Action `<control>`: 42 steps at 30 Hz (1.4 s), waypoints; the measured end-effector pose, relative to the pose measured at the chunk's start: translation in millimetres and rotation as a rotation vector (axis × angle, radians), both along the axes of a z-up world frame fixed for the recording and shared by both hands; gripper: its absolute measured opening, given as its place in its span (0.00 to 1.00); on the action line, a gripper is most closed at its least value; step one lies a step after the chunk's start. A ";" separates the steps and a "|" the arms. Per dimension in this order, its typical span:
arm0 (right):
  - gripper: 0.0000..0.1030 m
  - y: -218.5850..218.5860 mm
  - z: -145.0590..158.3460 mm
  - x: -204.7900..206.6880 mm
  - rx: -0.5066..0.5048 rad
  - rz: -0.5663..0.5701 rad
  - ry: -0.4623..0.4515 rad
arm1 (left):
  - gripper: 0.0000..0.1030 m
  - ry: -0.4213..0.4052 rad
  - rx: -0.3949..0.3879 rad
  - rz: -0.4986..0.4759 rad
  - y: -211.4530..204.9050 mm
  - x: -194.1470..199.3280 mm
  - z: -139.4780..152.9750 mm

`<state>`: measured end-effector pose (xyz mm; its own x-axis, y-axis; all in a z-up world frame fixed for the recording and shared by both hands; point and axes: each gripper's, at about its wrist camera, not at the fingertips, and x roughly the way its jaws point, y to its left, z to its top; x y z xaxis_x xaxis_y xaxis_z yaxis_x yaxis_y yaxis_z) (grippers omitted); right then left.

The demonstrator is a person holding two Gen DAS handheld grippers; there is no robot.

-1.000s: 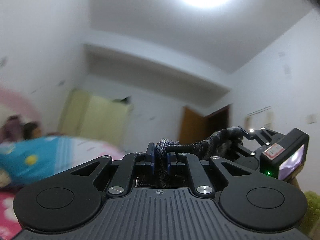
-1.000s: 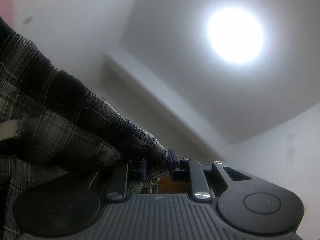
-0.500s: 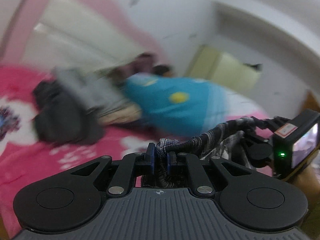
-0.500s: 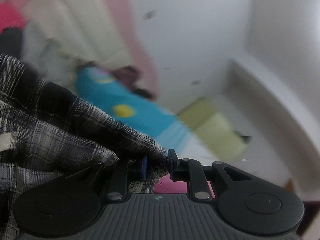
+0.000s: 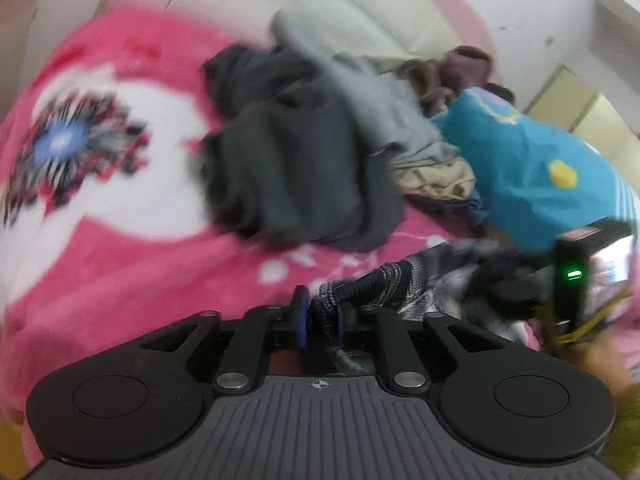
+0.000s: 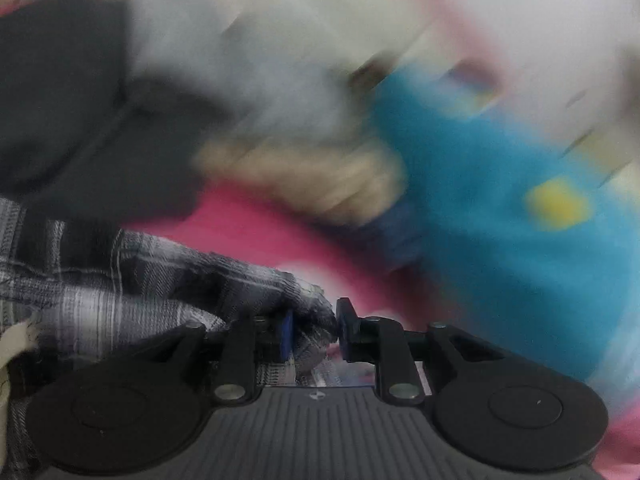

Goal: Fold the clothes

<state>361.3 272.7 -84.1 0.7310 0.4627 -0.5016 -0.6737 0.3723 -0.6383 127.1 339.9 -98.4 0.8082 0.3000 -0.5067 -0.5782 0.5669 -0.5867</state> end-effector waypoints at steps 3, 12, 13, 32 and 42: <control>0.31 9.2 -8.9 4.7 -0.054 0.030 0.046 | 0.33 -0.038 -0.024 -0.015 6.4 -10.6 -2.5; 0.82 -44.1 76.0 30.7 0.198 -0.017 0.280 | 0.38 -0.128 -0.051 -0.010 10.7 -15.7 -5.3; 0.82 -47.9 84.0 35.7 0.242 -0.039 0.303 | 0.38 -0.140 -0.055 -0.008 10.8 -17.2 -5.2; 0.39 -13.5 4.8 13.9 0.303 -0.046 0.790 | 0.56 -0.352 -0.298 -0.099 28.5 -28.5 -17.9; 0.36 -34.9 16.8 35.3 0.574 -0.190 0.833 | 0.68 -0.151 0.038 -0.074 2.3 -25.5 5.6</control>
<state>396.6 237.7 -67.3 0.3386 0.7054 -0.6227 -0.7194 0.6206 0.3119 101.6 342.2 -92.8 0.8951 0.2536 -0.3667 -0.4407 0.6282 -0.6412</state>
